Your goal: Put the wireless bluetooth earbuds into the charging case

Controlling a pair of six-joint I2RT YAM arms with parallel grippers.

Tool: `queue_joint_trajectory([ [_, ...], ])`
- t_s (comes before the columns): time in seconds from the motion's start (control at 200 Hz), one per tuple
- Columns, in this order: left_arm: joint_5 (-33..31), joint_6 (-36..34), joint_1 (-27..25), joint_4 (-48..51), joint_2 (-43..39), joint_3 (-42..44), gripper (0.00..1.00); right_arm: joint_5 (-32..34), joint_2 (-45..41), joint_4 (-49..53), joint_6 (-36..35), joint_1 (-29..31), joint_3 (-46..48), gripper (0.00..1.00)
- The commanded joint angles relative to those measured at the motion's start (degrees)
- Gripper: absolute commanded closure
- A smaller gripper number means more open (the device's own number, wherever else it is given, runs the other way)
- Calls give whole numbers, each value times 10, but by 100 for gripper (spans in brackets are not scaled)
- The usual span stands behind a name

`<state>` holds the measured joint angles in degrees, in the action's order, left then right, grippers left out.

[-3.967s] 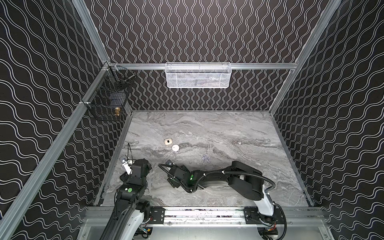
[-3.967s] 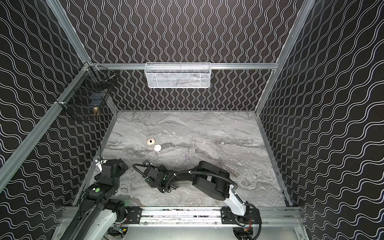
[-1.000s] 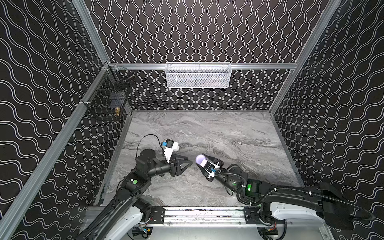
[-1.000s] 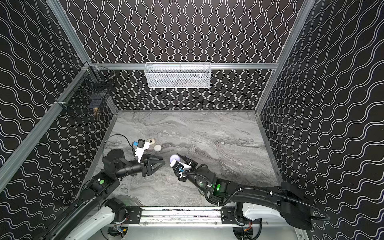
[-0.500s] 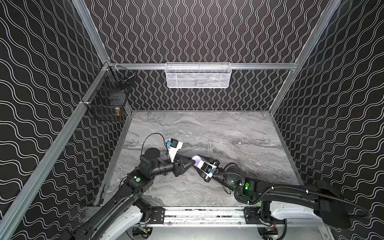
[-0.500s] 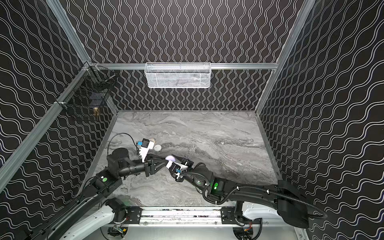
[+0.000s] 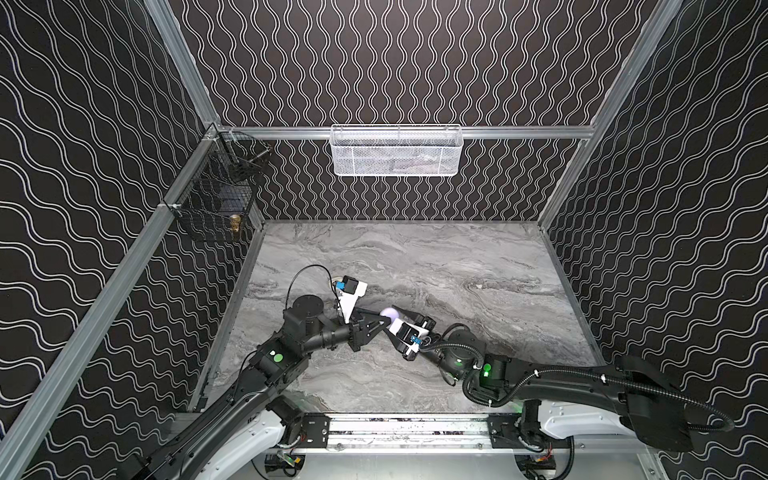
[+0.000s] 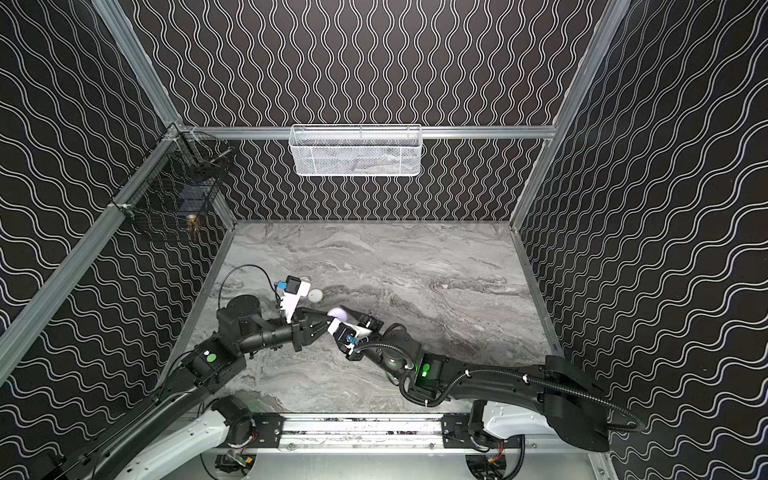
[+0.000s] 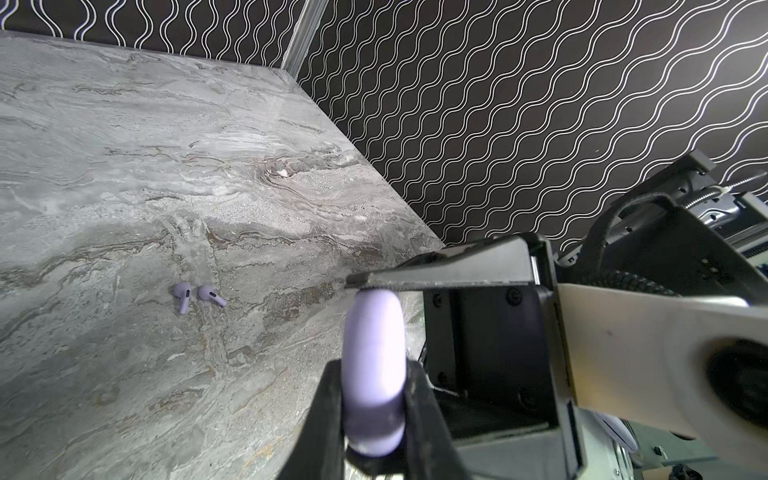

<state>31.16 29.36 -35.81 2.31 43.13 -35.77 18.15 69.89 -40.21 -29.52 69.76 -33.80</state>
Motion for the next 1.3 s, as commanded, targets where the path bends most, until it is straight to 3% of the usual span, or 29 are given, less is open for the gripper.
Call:
queue_joint_trajectory([
  [0.0, 21, -19, -3, -19, 1, 0, 98, -11, 0, -32, 4, 1, -9, 60],
  [0.065, 16, -22, -2, -19, 1, 1, 100, -12, -2, -25, 13, 1, -11, 43],
  [0.115, 3, -30, -3, -10, -1, -1, 100, -9, -7, -20, 22, 1, -9, 36],
  [0.33, -60, -93, -3, 18, -40, -6, 100, -27, -76, 2, 65, 1, 32, 26],
  [0.42, -62, -118, -3, 0, -59, 5, 100, -34, -107, 0, 83, 0, 52, 31],
  [0.606, -7, -145, -3, -80, -70, 46, 100, -52, -134, -7, 118, 0, 59, 45],
  [0.821, 11, -169, -4, -101, -99, 70, 100, -61, -112, 3, 140, 0, 28, 50],
  [1.081, 30, -170, -4, -112, -105, 76, 100, -25, -79, -5, 140, 0, 6, 52],
  [1.296, 38, -170, -5, -117, -103, 77, 100, 26, -83, -16, 158, -4, 1, 60],
])
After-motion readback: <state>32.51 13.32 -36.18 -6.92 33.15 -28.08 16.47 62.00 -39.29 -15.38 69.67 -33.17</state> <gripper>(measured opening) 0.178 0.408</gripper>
